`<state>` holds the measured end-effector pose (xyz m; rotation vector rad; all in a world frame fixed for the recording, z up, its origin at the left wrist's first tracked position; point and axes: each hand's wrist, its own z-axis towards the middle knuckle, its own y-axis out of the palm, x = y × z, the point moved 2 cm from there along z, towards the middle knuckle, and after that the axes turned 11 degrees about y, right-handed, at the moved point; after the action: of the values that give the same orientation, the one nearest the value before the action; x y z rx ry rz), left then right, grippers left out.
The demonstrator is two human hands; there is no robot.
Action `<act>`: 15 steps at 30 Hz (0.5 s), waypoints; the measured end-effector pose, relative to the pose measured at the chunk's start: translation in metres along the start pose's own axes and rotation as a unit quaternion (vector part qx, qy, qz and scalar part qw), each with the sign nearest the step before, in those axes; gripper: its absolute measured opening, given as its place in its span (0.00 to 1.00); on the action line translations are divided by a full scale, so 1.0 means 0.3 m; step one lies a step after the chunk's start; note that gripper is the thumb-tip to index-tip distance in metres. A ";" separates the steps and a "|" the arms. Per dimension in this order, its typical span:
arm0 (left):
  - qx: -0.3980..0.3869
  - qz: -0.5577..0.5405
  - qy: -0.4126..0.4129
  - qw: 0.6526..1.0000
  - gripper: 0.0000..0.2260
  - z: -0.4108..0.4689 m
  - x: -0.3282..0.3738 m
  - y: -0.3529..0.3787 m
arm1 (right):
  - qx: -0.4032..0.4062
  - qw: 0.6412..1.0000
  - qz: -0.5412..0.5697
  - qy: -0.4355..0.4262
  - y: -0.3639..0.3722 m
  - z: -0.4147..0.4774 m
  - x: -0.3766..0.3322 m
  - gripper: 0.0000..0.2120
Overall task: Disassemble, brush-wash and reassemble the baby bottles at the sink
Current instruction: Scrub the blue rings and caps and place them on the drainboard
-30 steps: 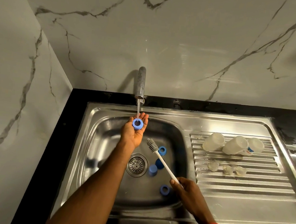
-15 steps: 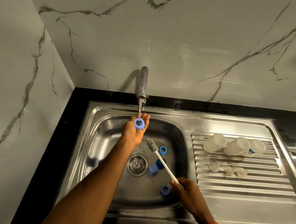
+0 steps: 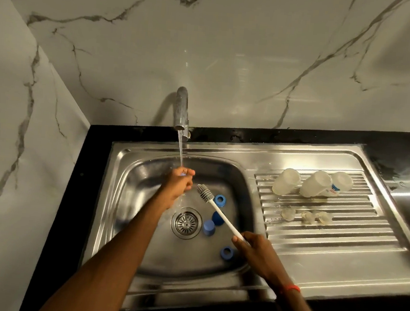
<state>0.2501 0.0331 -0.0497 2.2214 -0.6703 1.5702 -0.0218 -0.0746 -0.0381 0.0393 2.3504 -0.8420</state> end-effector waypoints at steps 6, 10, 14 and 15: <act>-0.076 0.373 0.124 0.916 0.08 -0.065 0.023 -0.040 | 0.010 1.000 0.006 -0.002 -0.004 -0.017 0.021 0.17; -0.056 0.460 0.193 0.865 0.08 -0.104 0.081 -0.010 | 0.025 1.000 0.007 -0.006 -0.025 -0.040 0.000 0.16; -0.033 0.464 0.226 0.856 0.10 -0.120 0.111 0.009 | 0.034 0.999 0.013 -0.010 -0.035 -0.064 0.003 0.15; -0.026 0.443 0.233 0.866 0.11 -0.124 0.112 0.012 | 0.038 0.999 0.022 -0.013 -0.038 -0.068 0.006 0.16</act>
<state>0.2284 0.0434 -0.0055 1.3995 -1.6735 2.3235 -0.0373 -0.0720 -0.0207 0.1102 2.2837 -0.9060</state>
